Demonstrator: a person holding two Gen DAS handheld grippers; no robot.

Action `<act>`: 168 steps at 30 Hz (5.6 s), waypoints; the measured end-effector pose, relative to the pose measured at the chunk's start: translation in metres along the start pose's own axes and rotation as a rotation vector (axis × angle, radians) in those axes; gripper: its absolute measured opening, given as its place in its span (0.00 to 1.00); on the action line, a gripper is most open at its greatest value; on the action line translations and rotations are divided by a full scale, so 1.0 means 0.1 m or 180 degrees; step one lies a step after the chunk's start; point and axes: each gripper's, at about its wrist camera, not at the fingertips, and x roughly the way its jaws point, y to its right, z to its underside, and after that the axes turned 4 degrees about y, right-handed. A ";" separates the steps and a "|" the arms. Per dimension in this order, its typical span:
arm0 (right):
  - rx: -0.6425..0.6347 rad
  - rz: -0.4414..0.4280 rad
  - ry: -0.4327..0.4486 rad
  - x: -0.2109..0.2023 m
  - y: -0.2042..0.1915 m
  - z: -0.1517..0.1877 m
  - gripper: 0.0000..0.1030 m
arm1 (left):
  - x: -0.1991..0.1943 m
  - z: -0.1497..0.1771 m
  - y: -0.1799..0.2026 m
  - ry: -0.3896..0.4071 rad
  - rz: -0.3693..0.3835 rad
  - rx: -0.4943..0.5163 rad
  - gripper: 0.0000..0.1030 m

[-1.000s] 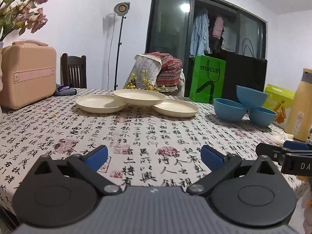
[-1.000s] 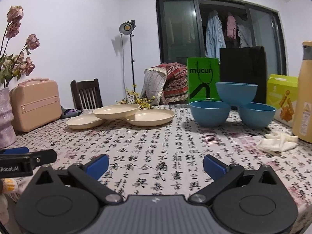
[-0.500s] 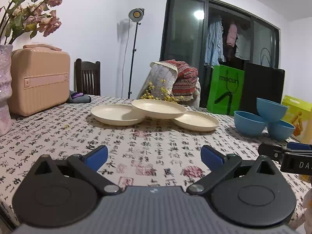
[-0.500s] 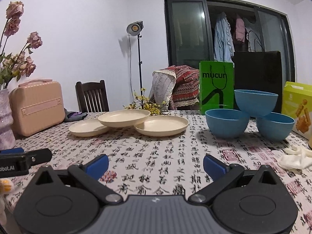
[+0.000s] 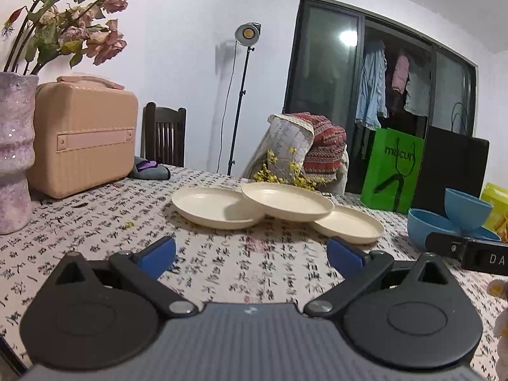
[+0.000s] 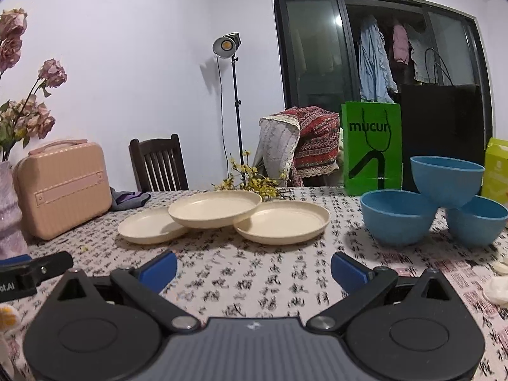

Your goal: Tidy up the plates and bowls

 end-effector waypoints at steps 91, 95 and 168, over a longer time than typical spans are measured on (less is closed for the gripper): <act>0.0452 0.0295 -0.0046 1.87 0.18 -0.20 1.00 | 1.96 -0.75 -0.18 -0.0388 -0.0647 -0.0308 1.00; 0.0551 0.0348 -0.0059 1.88 0.27 -0.20 1.00 | 2.02 -0.81 -0.11 -0.0396 -0.0620 -0.0329 1.00; 0.0953 0.0161 -0.0328 3.12 0.42 -0.46 0.88 | 3.49 -0.64 -0.38 -0.0885 -0.0669 -0.0779 1.00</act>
